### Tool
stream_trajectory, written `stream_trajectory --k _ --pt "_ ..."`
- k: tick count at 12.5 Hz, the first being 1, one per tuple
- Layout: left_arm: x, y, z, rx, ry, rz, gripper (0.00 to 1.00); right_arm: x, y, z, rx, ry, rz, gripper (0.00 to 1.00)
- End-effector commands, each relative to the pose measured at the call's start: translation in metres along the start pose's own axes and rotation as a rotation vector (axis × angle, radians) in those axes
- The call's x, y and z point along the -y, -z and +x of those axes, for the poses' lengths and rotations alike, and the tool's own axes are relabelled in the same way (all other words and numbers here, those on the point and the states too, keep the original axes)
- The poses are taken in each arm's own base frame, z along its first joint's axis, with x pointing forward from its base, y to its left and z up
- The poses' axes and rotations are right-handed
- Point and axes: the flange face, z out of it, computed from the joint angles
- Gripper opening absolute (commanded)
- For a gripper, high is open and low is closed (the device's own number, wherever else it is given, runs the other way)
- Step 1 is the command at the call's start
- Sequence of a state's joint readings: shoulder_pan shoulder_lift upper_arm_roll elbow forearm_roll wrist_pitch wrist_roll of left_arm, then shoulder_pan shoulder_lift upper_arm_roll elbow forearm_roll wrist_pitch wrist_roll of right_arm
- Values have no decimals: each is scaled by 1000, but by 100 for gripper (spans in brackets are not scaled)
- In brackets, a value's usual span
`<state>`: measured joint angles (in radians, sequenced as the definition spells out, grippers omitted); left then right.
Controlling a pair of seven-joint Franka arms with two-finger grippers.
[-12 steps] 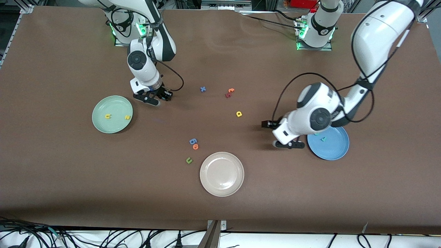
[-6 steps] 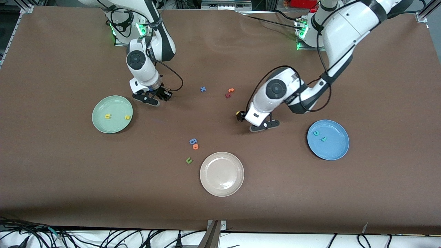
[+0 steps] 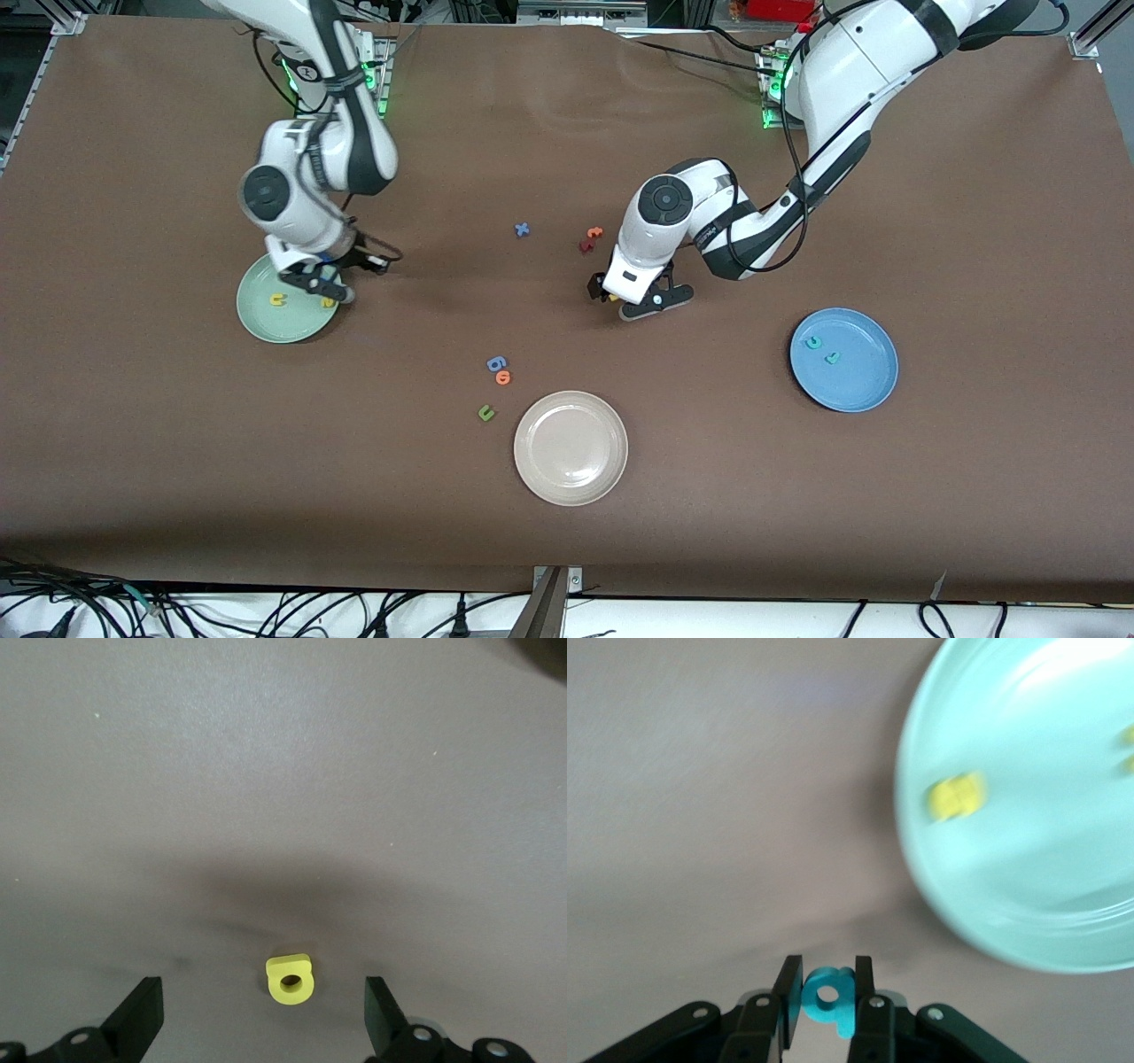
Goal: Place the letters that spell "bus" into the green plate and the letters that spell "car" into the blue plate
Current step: 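Carry the cyan q toward the green plate while the left gripper grasps a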
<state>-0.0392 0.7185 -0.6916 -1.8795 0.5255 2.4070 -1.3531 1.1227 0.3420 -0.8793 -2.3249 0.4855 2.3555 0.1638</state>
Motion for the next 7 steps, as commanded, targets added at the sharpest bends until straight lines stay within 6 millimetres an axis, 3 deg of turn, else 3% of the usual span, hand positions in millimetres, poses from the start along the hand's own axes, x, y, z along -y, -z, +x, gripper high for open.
stream_trajectory --k 1,3,5,7 --pt "-8 -13 -8 -32 -6 19 100 -44 24 27 3 101 -26 2" --pt "-13 -24 -12 -42 -15 37 98 -71 18 37 6 129 -71 2" --pt "-13 -28 -15 -42 -18 46 89 -105 7 49 14 140 -105 4" --pt "-13 -28 -16 -42 -22 51 81 -121 -4 53 21 152 -135 6"
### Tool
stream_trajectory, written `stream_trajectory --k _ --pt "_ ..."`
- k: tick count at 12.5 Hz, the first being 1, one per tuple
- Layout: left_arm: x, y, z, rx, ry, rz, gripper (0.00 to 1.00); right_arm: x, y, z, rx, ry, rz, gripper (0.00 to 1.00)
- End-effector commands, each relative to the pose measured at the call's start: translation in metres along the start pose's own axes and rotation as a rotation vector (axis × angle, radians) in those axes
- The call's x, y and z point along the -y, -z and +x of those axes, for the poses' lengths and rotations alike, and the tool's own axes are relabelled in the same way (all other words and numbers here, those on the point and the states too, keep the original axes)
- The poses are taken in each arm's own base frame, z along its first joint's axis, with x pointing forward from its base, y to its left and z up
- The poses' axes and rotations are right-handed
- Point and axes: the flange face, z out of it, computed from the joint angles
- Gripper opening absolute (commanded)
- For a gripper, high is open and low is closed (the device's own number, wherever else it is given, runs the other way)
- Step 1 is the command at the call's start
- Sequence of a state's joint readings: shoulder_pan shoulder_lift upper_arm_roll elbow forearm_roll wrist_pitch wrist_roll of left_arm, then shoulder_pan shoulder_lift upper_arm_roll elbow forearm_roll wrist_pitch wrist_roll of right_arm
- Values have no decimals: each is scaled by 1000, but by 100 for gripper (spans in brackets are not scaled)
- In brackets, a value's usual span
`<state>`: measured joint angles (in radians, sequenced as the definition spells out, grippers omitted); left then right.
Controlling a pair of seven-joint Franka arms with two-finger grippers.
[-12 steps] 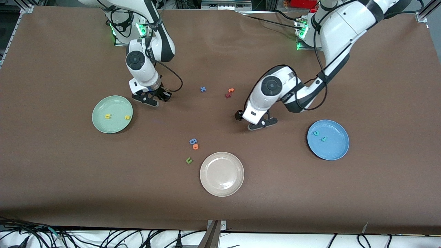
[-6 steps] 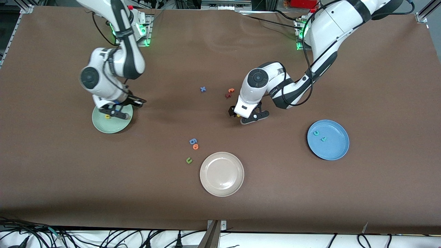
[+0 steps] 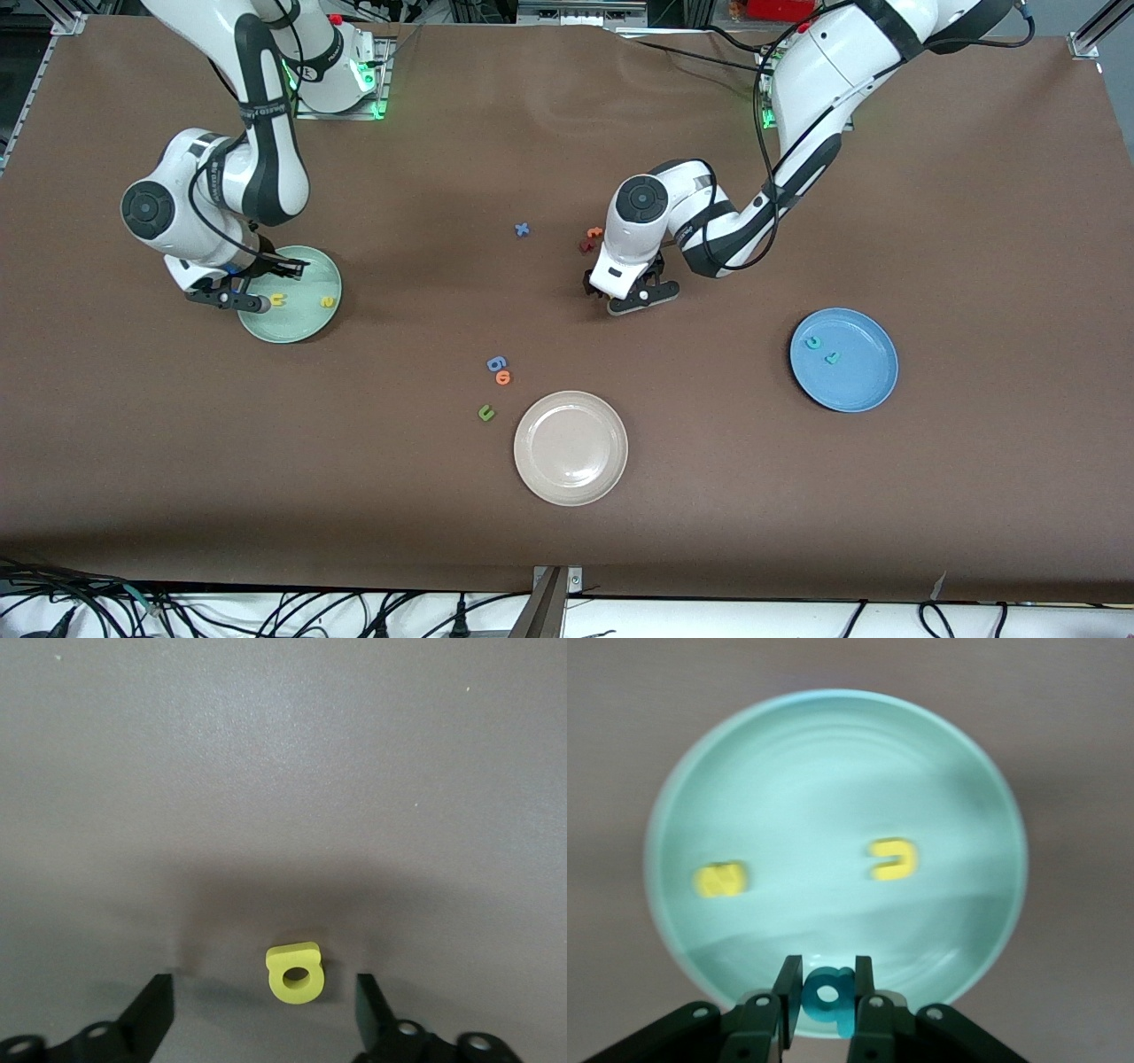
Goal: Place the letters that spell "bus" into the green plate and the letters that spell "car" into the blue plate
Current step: 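Drop the cyan q on the green plate while the left gripper lifts a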
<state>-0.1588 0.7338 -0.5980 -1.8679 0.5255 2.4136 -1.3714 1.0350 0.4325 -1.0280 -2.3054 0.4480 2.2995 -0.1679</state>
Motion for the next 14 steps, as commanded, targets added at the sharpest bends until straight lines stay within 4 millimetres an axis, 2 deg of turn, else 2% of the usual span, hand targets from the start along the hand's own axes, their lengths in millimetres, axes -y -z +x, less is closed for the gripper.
stream_trajectory --k 1,3,5,6,8,9,11,14 --pt "-5 -1 4 -23 2 2 77 -13 -13 5 7 29 -53 9" --pt "-9 2 4 -26 0 0 70 -11 -13 5 10 29 -51 35" --pt "-12 0 5 -24 2 11 67 -8 -10 5 8 29 -41 79" --pt "-16 1 6 -26 2 12 66 -4 -4 8 -2 30 -34 95" --pt "-18 -4 3 -25 0 20 63 2 35 25 -4 46 18 99" --pt "-18 -4 3 -26 -1 22 61 -1 64 36 20 44 39 99" --pt "-19 -3 4 -27 2 18 51 0 118 49 64 55 79 99" --pt "-18 -4 7 -32 3 21 36 -5 187 59 128 57 118 99"
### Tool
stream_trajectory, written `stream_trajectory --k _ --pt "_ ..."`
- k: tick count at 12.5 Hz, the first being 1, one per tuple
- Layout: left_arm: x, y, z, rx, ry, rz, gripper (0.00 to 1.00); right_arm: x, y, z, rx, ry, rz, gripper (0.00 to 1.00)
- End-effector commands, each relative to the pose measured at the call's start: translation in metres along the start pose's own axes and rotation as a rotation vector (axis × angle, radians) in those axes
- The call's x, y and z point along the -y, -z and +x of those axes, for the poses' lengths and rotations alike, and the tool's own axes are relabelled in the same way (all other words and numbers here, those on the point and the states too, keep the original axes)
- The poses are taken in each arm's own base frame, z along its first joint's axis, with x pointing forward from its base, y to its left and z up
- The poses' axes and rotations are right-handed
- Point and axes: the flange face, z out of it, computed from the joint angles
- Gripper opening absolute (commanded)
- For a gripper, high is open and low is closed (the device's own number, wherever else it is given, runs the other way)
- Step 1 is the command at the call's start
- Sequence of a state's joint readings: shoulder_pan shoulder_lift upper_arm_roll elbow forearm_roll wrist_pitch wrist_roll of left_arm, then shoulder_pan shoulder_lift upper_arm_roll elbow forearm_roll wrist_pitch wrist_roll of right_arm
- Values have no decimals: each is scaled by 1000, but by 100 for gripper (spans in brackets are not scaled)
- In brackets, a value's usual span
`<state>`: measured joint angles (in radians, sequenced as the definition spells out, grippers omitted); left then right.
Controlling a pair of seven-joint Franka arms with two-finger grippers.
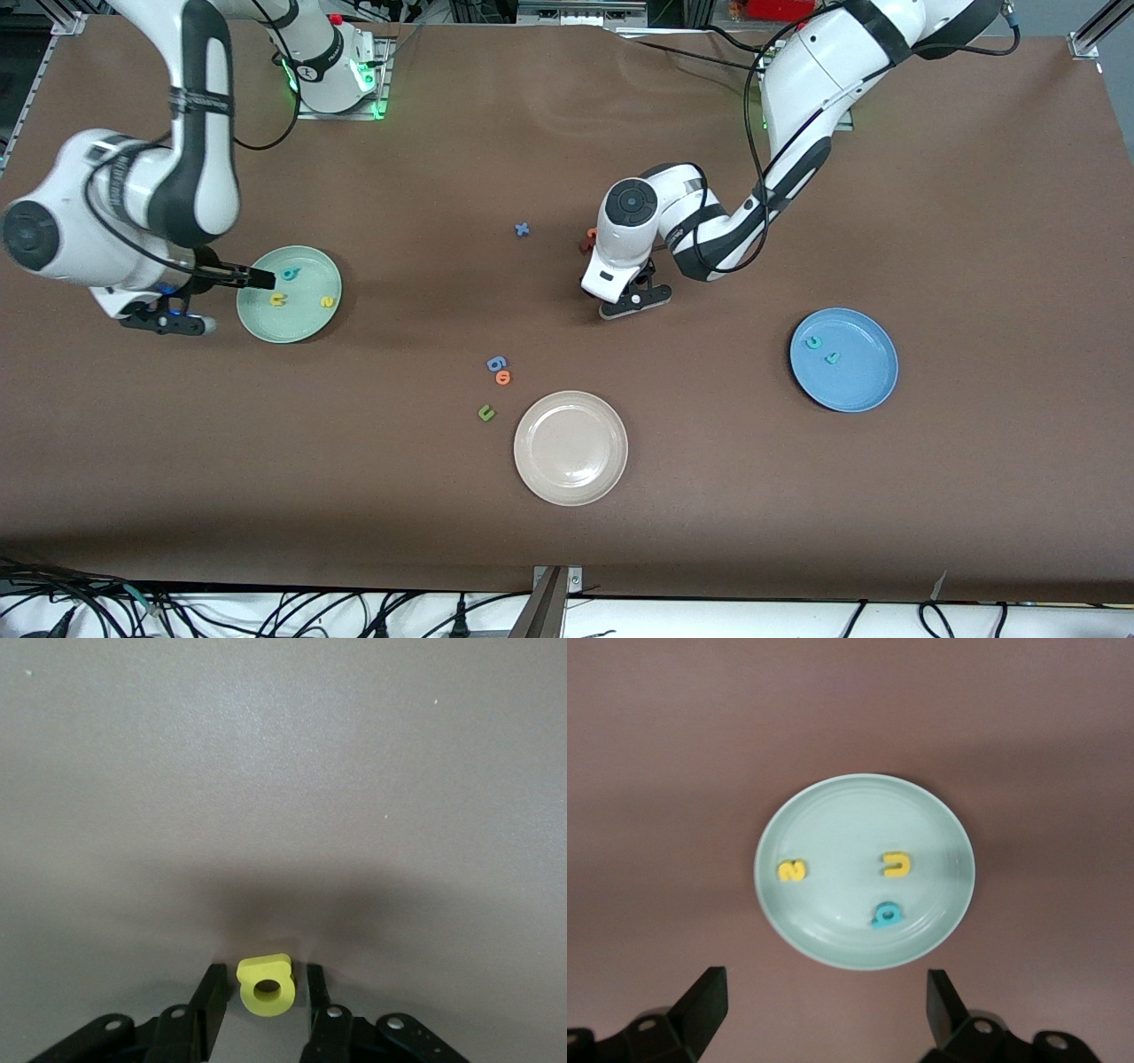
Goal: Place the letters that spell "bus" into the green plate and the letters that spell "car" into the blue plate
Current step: 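Drop the cyan q on the green plate while the left gripper lifts a, then place the yellow a on the blue plate while the right arm retracts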
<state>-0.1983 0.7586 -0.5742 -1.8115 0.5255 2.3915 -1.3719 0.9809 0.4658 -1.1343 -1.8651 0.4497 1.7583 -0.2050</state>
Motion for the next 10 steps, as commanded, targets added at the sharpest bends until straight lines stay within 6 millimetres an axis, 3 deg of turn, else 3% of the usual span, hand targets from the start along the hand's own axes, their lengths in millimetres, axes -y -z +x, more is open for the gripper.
stream_trajectory --k 1,5,8,10 --pt "-5 -3 2 -20 2 16 34 -1 58 2 34 15 26 99" --pt "-4 -4 3 -23 0 20 29 -9 117 11 59 3 27 99" --pt "1 -4 6 -24 -6 56 24 -16 127 20 48 6 112 99" --pt "6 11 26 -19 -21 124 19 -14 127 23 62 11 143 99"
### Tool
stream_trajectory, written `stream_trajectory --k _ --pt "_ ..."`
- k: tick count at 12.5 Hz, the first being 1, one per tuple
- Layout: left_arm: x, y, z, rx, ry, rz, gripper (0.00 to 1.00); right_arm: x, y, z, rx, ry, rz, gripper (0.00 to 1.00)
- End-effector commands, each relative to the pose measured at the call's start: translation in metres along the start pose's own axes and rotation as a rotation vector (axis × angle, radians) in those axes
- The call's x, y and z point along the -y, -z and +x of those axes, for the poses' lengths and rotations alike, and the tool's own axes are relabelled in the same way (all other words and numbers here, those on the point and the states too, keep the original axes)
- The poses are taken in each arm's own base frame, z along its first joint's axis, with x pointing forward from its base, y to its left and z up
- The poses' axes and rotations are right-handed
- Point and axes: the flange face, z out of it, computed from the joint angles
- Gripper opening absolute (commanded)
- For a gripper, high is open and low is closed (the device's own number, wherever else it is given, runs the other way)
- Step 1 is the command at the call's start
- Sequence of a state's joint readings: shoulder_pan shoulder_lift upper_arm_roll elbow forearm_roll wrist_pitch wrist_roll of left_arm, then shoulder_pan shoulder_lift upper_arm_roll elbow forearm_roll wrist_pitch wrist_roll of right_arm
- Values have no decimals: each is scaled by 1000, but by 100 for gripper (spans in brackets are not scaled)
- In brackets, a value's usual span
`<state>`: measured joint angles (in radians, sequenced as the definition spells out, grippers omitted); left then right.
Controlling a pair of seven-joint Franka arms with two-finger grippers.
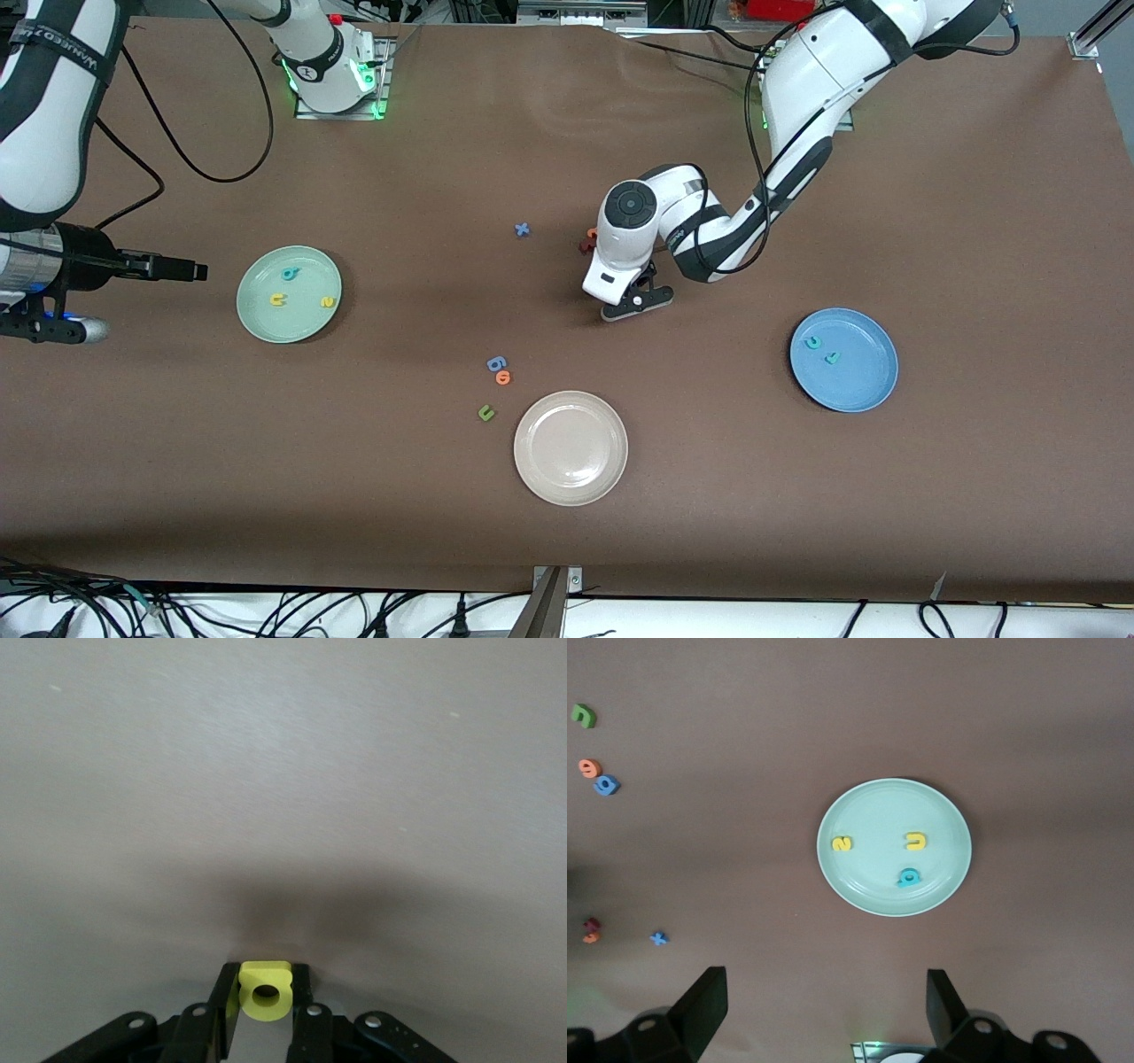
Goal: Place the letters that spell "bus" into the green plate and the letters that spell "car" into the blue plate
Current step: 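Place the yellow a on the blue plate while the right arm retracts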
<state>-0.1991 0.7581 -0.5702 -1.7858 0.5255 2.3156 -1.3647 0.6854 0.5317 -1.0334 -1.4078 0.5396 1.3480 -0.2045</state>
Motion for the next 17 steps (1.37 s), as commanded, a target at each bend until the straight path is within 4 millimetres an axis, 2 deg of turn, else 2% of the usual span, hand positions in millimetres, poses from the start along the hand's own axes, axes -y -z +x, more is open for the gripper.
stream_trajectory --k 1,2,4,6,8,11,15,17 --pt "4 19 30 1 -60 100 19 7 4 7 17 -19 27 99" --pt "6 29 41 41 -97 115 19 7 3 7 24 -42 31 99" --pt "32 48 86 99 -176 157 19 15 4 4 36 -53 -4 99" --pt "65 57 125 156 -299 167 19 25 6 -1 41 -43 -76 99" --pt "108 64 164 192 -434 160 19 31 22 -11 -2 -11 -134 99" --pt "160 65 203 231 -616 153 19 22 40 -27 -86 19 -143 98" --pt "235 61 255 235 -827 196 19 18 36 -46 -324 96 -205 98" --pt "250 59 263 248 -893 187 19 9 35 -50 -440 156 -208 98"
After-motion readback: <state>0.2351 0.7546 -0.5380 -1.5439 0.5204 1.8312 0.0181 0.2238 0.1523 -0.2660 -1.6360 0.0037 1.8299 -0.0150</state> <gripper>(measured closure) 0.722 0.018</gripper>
